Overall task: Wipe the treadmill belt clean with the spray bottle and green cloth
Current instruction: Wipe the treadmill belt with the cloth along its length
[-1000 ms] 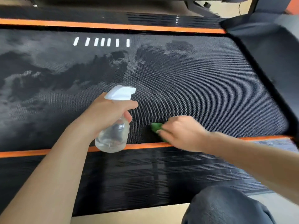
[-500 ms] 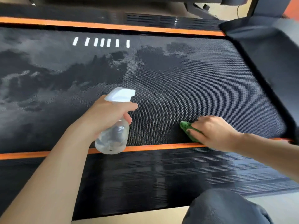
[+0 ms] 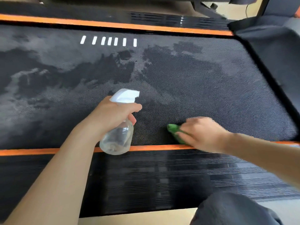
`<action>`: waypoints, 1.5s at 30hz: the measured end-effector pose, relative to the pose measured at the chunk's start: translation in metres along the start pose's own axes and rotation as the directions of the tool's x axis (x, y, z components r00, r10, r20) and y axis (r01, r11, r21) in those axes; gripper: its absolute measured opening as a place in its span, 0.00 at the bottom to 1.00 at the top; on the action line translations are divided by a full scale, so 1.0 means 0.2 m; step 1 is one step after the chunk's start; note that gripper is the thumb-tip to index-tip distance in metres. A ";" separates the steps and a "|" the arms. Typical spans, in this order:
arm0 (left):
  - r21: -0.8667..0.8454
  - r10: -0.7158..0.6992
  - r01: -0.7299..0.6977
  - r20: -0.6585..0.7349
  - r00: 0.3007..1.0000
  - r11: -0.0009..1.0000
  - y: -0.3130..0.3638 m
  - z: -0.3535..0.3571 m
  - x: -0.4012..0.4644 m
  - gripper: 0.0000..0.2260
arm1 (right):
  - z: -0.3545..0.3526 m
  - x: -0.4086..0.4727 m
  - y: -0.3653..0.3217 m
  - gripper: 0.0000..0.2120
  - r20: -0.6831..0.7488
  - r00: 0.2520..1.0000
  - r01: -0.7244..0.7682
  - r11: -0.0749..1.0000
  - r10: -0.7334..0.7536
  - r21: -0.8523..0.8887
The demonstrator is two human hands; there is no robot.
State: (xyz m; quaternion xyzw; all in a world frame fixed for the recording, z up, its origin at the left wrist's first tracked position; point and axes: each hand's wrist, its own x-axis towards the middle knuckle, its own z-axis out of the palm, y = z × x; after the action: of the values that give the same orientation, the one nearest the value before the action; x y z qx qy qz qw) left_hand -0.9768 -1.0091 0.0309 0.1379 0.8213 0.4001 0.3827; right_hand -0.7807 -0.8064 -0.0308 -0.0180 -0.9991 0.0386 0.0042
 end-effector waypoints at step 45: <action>0.013 0.002 -0.002 -0.011 1.000 1.000 -0.02 0.01 0.05 0.13 | 0.01 0.12 0.11 0.23 0.012 0.942 -0.330 0.929 0.336 -0.166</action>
State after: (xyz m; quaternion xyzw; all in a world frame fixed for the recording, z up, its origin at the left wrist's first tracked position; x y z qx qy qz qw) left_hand -0.9818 -1.0058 0.0230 0.1391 0.8258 0.3958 0.3768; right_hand -0.8039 -0.7828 -0.0343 -0.1866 -0.9812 -0.0422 -0.0240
